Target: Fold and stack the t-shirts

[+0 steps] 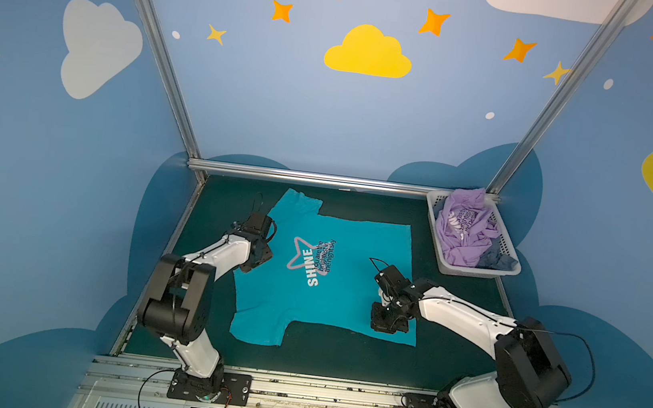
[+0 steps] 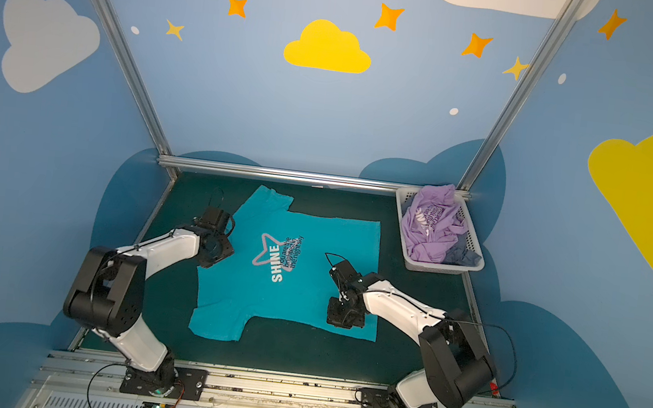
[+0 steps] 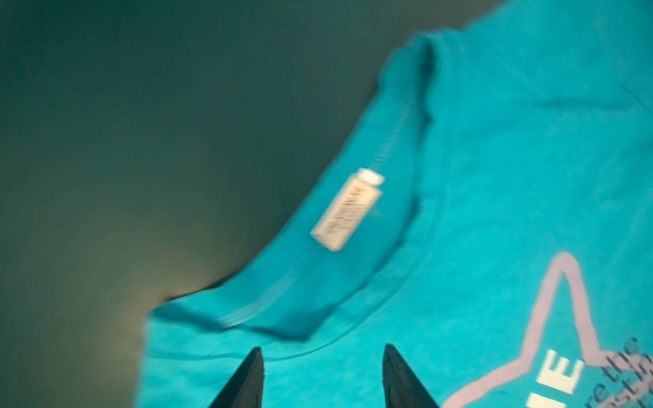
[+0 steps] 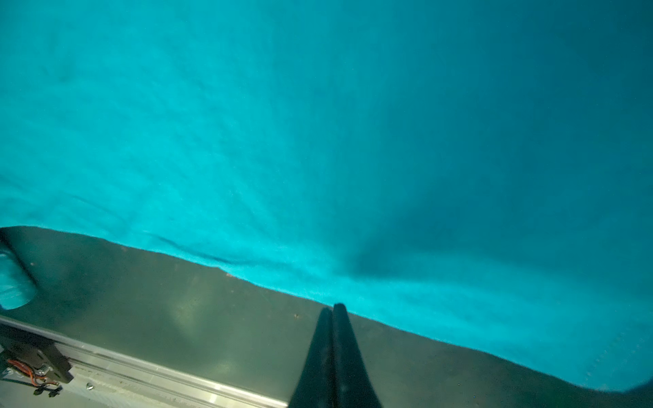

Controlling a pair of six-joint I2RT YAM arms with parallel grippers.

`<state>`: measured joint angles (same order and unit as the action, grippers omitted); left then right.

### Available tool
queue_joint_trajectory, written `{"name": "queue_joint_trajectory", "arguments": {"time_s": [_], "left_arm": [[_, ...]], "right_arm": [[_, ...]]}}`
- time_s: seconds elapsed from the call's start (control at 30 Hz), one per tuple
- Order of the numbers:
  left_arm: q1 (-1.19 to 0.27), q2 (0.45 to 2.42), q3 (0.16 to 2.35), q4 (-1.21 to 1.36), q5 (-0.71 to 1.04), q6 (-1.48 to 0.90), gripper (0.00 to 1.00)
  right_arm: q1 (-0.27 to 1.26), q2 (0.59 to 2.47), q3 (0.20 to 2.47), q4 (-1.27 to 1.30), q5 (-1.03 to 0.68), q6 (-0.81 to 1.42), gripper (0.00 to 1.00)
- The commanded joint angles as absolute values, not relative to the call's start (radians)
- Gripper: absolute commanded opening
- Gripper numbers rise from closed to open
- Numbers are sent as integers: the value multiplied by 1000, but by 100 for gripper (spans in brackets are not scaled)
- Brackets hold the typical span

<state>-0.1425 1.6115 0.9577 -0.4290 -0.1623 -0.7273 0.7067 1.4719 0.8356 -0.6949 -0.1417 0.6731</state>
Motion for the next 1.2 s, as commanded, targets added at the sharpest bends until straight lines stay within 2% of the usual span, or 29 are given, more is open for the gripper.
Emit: {"name": "queue_joint_trajectory", "arguments": {"time_s": [0.0, 0.17, 0.37, 0.43, 0.47, 0.53, 0.7, 0.97, 1.17], "left_arm": [[-103, 1528, 861, -477, -212, -763, 60], [-61, 1443, 733, -439, -188, -766, 65], [-46, 1466, 635, -303, -77, -774, 69], [-45, 1475, 627, -289, -62, -776, 60], [-44, 1474, 626, -289, -59, -773, 45], [-42, 1467, 627, -304, -64, -773, 27], [-40, 1402, 621, -384, -77, -762, 6], [-40, 1107, 589, -602, -120, -777, 4], [-41, 909, 528, -622, -98, -790, 4]], "right_arm": [[716, 1440, 837, -733, -110, 683, 0], [715, 1453, 867, -744, -120, 663, 0], [716, 1484, 898, -740, -145, 643, 0], [716, 1489, 903, -735, -153, 644, 0], [718, 1491, 905, -732, -156, 644, 0], [717, 1496, 909, -729, -161, 644, 0], [717, 1509, 920, -729, -170, 646, 0], [718, 1511, 960, -758, -173, 634, 0], [718, 1525, 991, -774, -178, 622, 0]]}}
